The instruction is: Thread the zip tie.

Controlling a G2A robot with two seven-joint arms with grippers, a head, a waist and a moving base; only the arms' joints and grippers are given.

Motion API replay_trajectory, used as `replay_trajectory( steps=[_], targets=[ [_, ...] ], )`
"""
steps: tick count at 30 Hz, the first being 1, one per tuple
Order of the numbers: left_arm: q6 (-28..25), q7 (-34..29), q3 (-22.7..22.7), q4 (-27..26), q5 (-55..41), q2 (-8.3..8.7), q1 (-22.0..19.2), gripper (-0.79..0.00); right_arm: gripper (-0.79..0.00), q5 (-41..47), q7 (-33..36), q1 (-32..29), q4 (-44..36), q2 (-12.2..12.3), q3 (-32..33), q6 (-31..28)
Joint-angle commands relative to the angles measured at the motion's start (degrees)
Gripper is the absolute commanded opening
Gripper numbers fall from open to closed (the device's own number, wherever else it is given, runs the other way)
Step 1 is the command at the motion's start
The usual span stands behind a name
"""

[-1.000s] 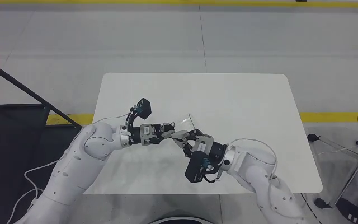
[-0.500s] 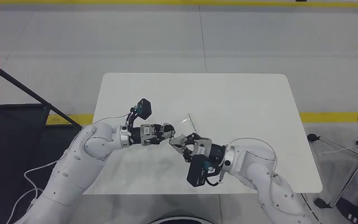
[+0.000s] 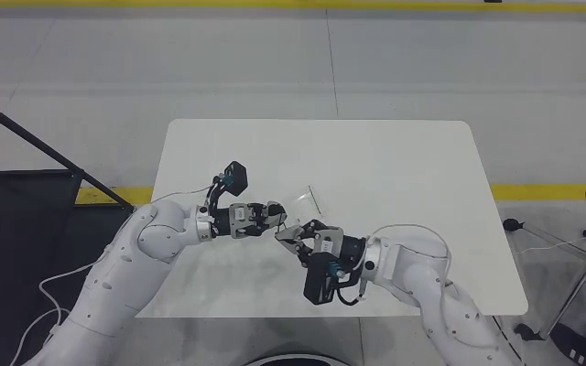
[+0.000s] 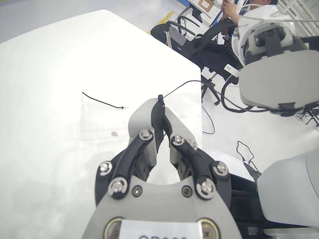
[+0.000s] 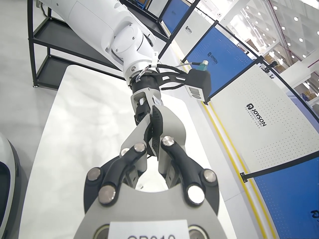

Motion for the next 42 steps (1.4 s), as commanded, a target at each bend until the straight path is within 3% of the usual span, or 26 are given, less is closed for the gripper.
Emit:
replay_trajectory(
  steps=[1,27,42],
  targets=[
    [0.0,0.1,0.0,0.0,0.1,0.02,0.0,-0.785,-0.785,0.2,0.1,0.2,0.1,0.0,-0.1,-0.3],
    [-0.3,0.4,0.4,-0.2,0.5,0.29,0.0,-0.785,-0.785,2.2,2.9,1.8,1.0,0.5,-1.8,-2.0],
    [-0.5,0.2,0.7,-0.1,0.6,0.45,-0.3,-0.785,-0.785,1.8,1.2,0.0,-0.3,0.9,0.1,4.0]
  ],
)
